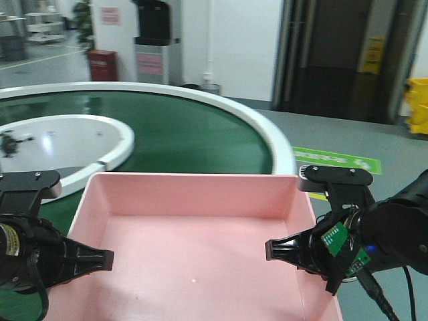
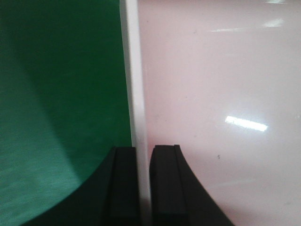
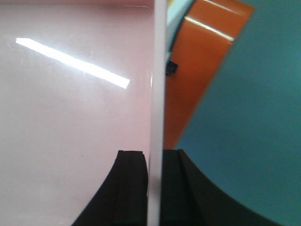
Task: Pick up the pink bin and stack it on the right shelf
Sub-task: 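Hold the pink bin with both grippers while driving to the shelf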
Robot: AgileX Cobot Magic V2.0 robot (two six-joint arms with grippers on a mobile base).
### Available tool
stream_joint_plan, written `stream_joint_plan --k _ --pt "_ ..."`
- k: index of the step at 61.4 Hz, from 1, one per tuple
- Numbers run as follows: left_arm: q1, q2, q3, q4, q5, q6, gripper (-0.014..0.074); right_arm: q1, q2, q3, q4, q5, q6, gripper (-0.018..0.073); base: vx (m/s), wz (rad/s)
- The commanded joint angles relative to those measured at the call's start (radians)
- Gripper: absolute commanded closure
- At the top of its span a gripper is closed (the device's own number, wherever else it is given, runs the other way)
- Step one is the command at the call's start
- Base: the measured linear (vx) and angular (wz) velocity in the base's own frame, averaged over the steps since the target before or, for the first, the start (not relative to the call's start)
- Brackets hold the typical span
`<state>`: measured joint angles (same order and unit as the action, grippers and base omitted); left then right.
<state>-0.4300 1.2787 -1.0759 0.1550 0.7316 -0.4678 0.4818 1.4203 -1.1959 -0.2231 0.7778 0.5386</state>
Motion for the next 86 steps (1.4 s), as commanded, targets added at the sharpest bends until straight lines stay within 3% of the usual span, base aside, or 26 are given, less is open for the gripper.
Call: stream_joint_plan --k 1,59,86 --pt "0.002 -0.040 -0.031 0.057 -0.041 -0.002 0.0477 -0.014 -0.041 -0.028 -0.088 -0.021 -0.009 0.0513 -0.16 -0.64" --pt "0.002 -0.040 -0.031 0.057 -0.040 -0.002 0.0477 -0.014 -0.041 -0.028 -0.087 -0.020 -0.009 0.0513 -0.13 -0.80" --pt "0.002 -0.040 -0.031 0.057 -0.040 -0.002 0.0477 -0.014 -0.041 -0.028 -0.087 -0.002 -0.009 0.0513 0.03 -0.30"
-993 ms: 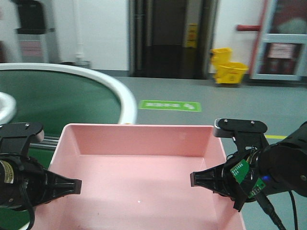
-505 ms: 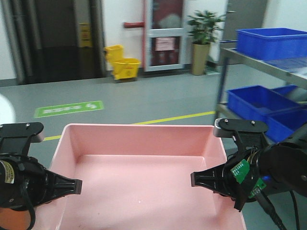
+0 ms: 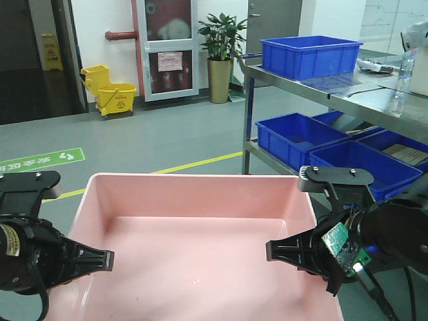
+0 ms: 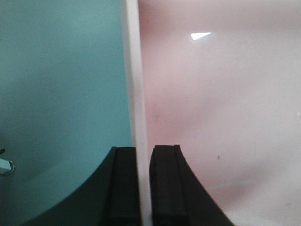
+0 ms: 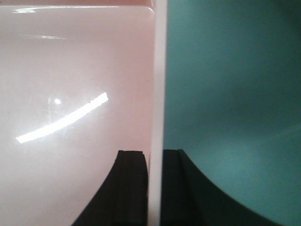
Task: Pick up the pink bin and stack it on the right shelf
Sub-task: 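Hold the pink bin with both grippers while driving to the shelf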
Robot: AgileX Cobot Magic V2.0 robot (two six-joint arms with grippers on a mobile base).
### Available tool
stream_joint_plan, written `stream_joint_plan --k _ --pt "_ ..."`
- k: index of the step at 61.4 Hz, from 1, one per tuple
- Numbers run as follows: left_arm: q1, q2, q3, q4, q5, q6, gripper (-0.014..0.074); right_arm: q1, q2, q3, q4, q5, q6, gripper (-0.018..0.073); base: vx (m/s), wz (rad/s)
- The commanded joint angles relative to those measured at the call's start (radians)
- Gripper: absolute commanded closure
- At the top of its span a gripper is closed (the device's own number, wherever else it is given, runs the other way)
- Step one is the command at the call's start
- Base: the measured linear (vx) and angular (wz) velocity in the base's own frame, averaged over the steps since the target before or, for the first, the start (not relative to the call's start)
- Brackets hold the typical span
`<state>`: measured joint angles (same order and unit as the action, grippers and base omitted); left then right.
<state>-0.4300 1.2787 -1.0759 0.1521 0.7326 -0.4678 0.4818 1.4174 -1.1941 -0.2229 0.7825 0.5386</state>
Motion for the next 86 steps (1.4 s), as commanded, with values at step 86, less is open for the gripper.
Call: stream_joint_plan --k 86 --pt "0.002 -0.040 -0.031 0.059 -0.041 -0.002 0.0477 -0.014 -0.038 -0.030 -0.085 -0.004 -0.009 0.0513 0.31 -0.05"
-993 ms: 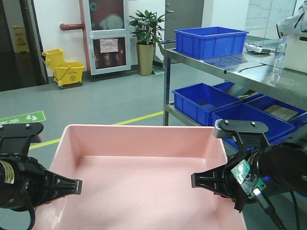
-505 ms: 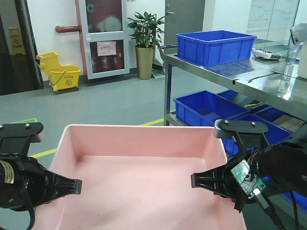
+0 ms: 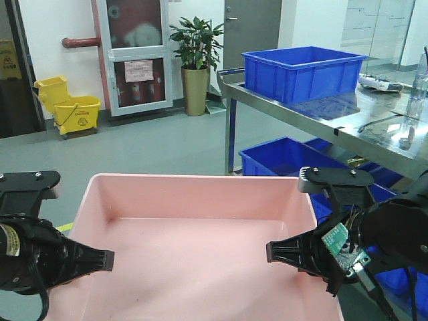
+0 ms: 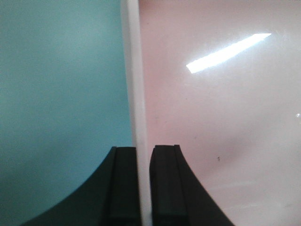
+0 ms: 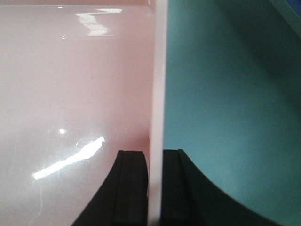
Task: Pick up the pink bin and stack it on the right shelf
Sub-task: 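Hold the pink bin with both grippers while driving to the shelf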
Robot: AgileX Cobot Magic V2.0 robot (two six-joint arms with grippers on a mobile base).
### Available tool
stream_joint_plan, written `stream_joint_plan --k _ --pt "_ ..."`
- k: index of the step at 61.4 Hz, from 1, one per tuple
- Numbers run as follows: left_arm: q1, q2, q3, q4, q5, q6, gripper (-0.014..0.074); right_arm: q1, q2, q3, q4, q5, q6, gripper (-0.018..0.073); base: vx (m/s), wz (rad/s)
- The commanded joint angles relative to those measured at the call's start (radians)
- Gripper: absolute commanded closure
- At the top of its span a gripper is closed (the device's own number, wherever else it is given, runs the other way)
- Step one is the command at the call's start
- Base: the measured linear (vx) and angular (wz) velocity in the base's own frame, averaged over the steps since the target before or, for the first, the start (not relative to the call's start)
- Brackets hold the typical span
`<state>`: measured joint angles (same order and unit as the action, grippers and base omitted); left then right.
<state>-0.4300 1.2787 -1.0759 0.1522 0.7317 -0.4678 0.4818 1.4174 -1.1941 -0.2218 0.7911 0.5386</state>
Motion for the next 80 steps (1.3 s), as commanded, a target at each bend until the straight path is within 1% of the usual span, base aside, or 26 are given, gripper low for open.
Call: stream_joint_plan --k 1,80 --pt "0.002 -0.040 -0.031 0.059 -0.040 -0.002 0.0477 -0.014 -0.038 -0.030 -0.086 -0.012 -0.009 0.0513 0.35 -0.04" --pt "0.002 -0.040 -0.031 0.059 -0.043 -0.002 0.0477 -0.014 -0.038 -0.030 -0.085 -0.012 -0.009 0.0513 0.39 -0.08"
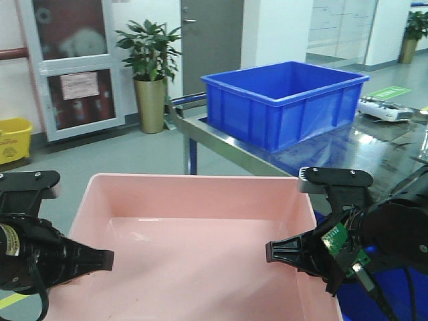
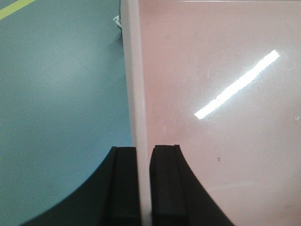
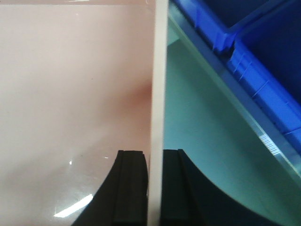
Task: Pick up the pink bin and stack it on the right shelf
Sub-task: 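Hold the pink bin with both grippers while driving to the shelf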
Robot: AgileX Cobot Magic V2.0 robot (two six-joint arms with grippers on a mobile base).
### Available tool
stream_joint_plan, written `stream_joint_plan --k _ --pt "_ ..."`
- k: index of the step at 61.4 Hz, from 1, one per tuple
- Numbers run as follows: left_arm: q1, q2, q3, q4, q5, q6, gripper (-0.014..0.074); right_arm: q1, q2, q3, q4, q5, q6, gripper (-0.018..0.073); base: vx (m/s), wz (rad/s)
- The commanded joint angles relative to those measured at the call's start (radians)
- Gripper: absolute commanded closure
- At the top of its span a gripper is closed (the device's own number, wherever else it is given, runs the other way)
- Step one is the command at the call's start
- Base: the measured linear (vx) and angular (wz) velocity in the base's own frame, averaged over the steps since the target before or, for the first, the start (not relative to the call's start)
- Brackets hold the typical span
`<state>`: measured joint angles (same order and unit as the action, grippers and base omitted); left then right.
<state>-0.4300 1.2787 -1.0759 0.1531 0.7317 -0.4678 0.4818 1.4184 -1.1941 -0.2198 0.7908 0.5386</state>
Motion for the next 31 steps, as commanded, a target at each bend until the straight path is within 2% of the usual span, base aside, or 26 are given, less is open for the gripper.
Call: stream_joint_plan --k 1,16,31 --pt "0.002 -0.040 -0.031 0.058 -0.043 -0.002 0.0477 -0.014 -0.039 -0.030 -0.087 -0.011 -0.009 0.0513 0.36 -0.26" --pt "0.002 -0.040 -0.031 0.058 -0.043 -0.002 0.0477 -0.014 -0.039 -0.030 -0.087 -0.011 -0.009 0.0513 0.34 -0.37" --pt "0.002 -0.040 -0.031 0.058 -0.043 -0.002 0.0477 -0.014 -0.039 -0.030 -0.088 -0.012 -0.009 0.0513 0.30 -0.56"
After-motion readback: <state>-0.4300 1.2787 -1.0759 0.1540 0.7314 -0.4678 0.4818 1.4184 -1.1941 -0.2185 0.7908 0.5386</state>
